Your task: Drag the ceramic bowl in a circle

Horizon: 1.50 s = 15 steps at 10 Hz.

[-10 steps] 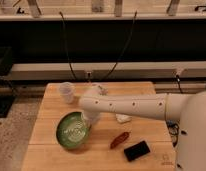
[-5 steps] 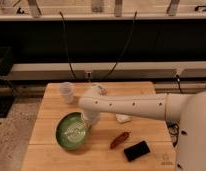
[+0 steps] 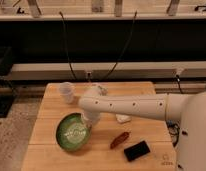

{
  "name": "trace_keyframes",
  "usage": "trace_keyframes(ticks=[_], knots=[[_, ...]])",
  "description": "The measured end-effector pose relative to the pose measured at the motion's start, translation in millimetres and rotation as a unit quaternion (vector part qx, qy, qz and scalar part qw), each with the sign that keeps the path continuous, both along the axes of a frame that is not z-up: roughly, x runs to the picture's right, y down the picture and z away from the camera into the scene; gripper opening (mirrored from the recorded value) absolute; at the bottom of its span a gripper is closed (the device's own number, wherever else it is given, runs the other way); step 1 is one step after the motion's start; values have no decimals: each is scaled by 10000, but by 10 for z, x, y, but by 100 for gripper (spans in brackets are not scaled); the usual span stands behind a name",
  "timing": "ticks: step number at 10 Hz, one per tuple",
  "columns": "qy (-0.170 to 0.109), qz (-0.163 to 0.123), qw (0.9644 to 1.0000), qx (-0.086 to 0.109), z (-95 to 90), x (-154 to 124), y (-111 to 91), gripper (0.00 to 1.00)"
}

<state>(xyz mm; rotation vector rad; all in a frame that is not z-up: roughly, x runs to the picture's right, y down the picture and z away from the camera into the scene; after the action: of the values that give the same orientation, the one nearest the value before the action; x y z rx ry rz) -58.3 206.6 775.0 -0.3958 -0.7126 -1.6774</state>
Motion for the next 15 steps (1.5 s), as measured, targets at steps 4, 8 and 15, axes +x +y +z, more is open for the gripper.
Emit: trace_keyframes(ticks=[4,8,15], knots=[[-60,-107,9999,-1,-18,-27,16,4],[-139,-176,9997,7,-13,-73,15,4],[-206,-254,9995,-13,-17,-86,39,4]])
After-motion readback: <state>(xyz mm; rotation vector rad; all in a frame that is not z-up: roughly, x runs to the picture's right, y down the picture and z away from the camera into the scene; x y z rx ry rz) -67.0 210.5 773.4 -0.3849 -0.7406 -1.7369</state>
